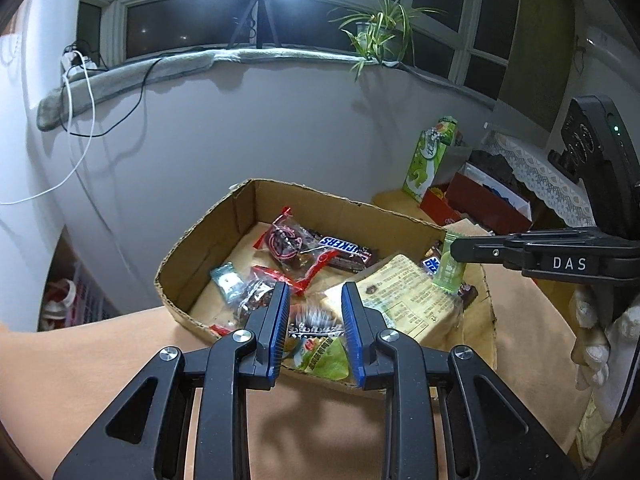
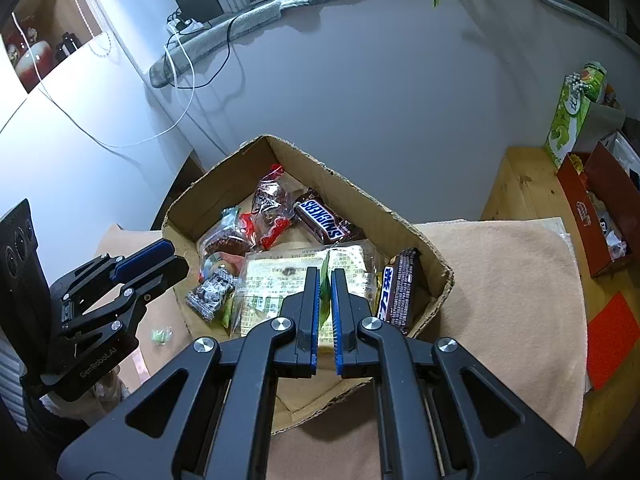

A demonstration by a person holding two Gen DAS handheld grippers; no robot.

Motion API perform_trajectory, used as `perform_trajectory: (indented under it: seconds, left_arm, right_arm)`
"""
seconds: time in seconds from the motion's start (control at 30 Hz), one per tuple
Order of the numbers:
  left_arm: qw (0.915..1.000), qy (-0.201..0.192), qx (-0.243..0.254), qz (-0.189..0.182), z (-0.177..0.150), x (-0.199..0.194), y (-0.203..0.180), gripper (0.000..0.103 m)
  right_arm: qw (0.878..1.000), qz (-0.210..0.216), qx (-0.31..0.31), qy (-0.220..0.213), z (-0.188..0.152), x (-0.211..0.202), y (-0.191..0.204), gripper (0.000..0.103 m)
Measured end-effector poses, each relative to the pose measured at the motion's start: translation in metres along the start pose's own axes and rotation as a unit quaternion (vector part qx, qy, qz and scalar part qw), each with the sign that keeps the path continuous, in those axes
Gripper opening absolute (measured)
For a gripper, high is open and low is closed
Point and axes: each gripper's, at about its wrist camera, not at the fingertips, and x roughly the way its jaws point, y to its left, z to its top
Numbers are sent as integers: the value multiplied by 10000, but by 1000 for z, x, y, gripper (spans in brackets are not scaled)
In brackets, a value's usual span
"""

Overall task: Organize snacks
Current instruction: 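Carry both candies over the box and open both grippers to drop them, then move both grippers back over the pink candy and clear green candy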

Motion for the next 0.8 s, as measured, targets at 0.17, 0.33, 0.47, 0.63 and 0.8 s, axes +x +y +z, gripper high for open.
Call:
perform_trajectory:
  seconds: [0.17,0.33,0.47,0.63,0.8]
  left_arm:
    - [10000,-3,20,26,2,-2,-2,29]
    - [10000,-21,50,60,2,-4,-5,38]
    - [9999,-46,86,90,2,-8,-6,45]
    - [9998,-113,122,145,2,-16,-8,45]
    - [9995,-200,161,196,0,-29,-9,45]
  right_arm:
    - [10000,-40,-52,10,-1,1,2,6]
    - [9999,-124,-46,-89,-3,-3,4,57]
    - [9998,-115,-62,-149,-4,-10,6,58]
    - [9997,-118,-117,-165,-8,-17,13,64]
    - [9996,-119,-199,-188,-15,-25,22,64]
